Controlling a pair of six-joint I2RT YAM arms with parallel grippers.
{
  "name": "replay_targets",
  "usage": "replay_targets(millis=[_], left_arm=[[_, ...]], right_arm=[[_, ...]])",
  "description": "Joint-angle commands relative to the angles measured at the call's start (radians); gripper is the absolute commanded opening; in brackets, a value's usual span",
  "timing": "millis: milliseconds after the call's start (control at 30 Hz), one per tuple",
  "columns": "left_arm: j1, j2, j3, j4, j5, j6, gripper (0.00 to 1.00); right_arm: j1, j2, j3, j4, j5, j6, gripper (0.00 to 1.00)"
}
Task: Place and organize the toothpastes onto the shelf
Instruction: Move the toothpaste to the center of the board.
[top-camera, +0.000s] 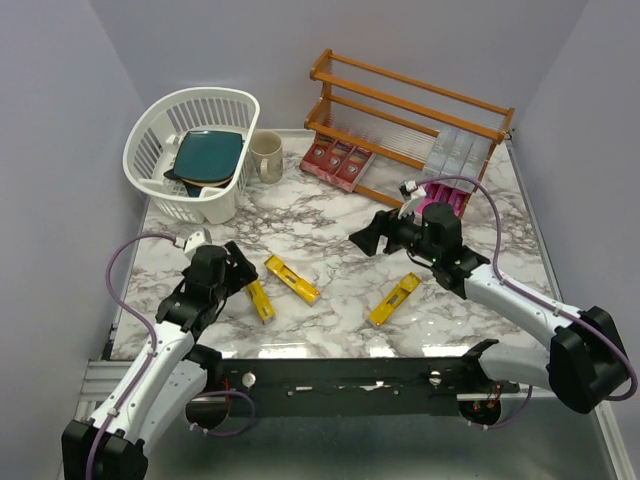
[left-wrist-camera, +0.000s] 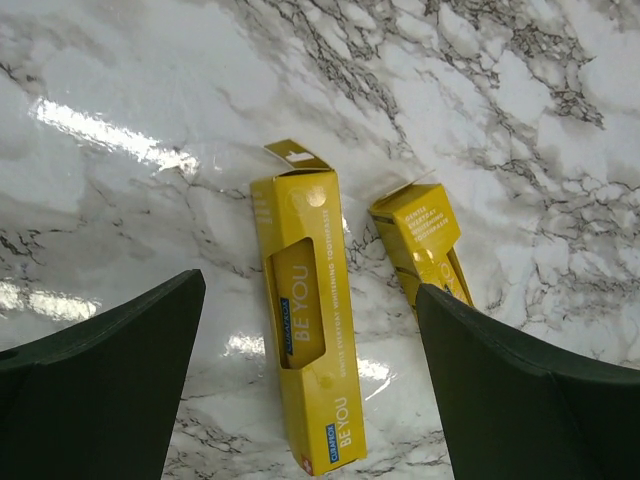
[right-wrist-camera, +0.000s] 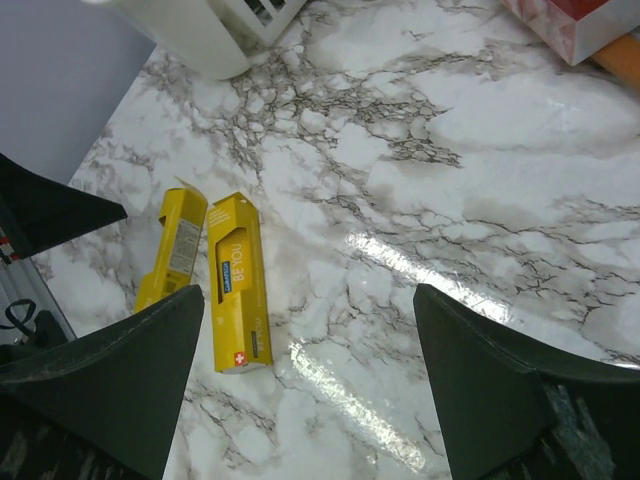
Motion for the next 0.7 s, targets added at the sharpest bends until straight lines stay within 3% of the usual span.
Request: replay_targets(millis=[0,200,367,567,667], left_arm=[[-0.077,-0.003,-0.053,-0.039,-0.056,-0.120,0.99],[-0.249,0.115,-0.078,0.010,-0.131,-0.223,0.99],[-0.272,0.236,-0.059,0.039,-0.160,-0.245,0.94],[-0.296,0.371,-0.026,0.097,-0.150,-0.226,0.82],[-0.315,0.450,0.011,0.129,-0.133,-0.199,0.70]], right_arm=[[0.008,0.040,-0.018,0.073,-0.036,0.016,0.94],[0.008,0.080,-0.026,0.096,-0.030,0.021,0.94],[0.008,0.097,-0.032,0.102,-0.015,0.023,0.94],[0.008,0.090,-0.040,0.103,0.014,0.023,0.94],[0.008,0.083,-0.046,0.097,0.060,0.033,0.94]])
